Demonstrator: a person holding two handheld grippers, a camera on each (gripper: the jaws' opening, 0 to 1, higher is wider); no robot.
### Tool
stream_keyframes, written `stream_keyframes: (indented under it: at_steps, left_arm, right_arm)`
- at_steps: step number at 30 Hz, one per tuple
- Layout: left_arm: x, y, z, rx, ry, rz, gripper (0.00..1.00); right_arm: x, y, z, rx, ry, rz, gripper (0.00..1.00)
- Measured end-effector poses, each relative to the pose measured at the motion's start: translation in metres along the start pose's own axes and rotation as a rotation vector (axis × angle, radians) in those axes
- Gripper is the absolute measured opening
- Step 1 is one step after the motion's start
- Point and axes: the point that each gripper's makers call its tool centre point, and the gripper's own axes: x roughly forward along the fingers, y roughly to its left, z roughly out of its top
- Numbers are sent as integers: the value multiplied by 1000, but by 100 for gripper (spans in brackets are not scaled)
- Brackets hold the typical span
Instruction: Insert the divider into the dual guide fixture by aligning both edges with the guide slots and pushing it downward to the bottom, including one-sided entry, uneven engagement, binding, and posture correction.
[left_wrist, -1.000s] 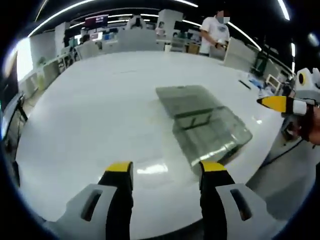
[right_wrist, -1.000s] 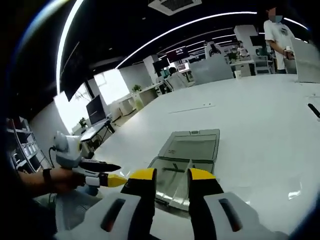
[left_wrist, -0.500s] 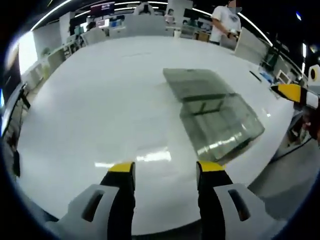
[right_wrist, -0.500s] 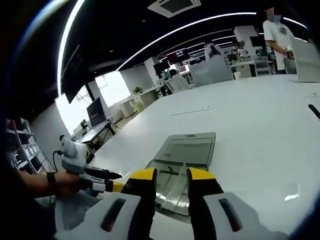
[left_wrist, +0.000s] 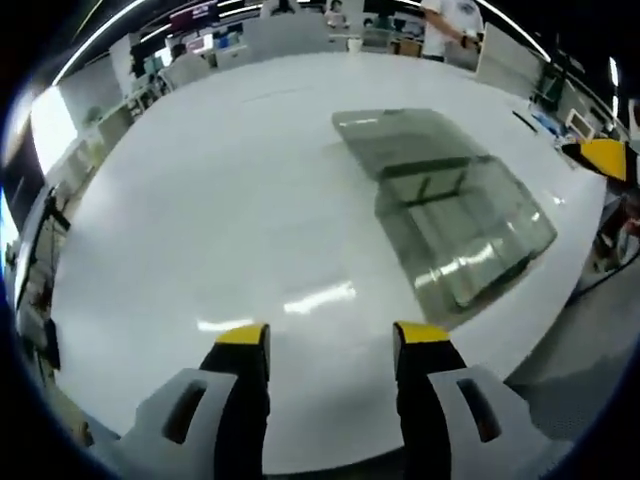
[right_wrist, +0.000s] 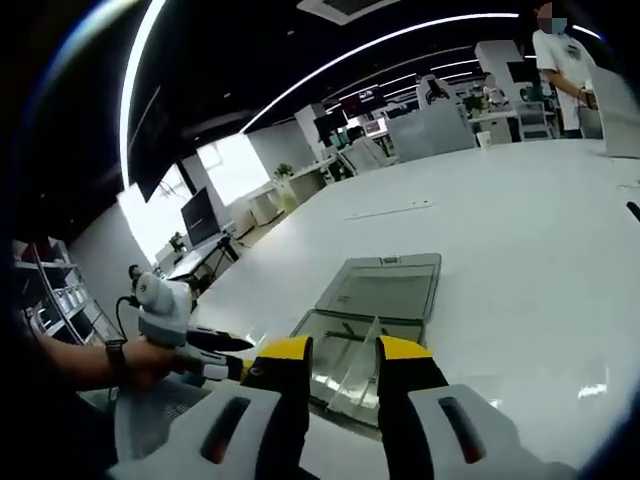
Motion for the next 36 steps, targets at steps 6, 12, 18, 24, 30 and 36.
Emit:
stream_keyframes:
  at_steps: [6, 12, 18, 24, 30, 36]
  left_arm:
    - [9, 2, 4, -37, 15, 6, 46]
    - [14, 0, -1, -7, 48, 18, 44]
    - [15, 1, 0, -24, 64, 26, 43]
    - [16, -1, 1, -12, 87, 21, 33]
    - [14, 3, 1, -37, 80, 21, 31]
    - [11, 4, 2, -45, 57, 8, 31]
  right_arm:
    - [3, 0, -6, 23, 16, 15, 21]
    - [5, -4, -3, 29, 12, 15, 21]
    - [6, -6, -8, 26, 32, 20, 21]
    - [8, -6, -11, 26, 41, 21, 21]
    - [8, -7, -10, 28, 39, 18, 21]
    - [8, -5, -10, 21, 44, 22, 20]
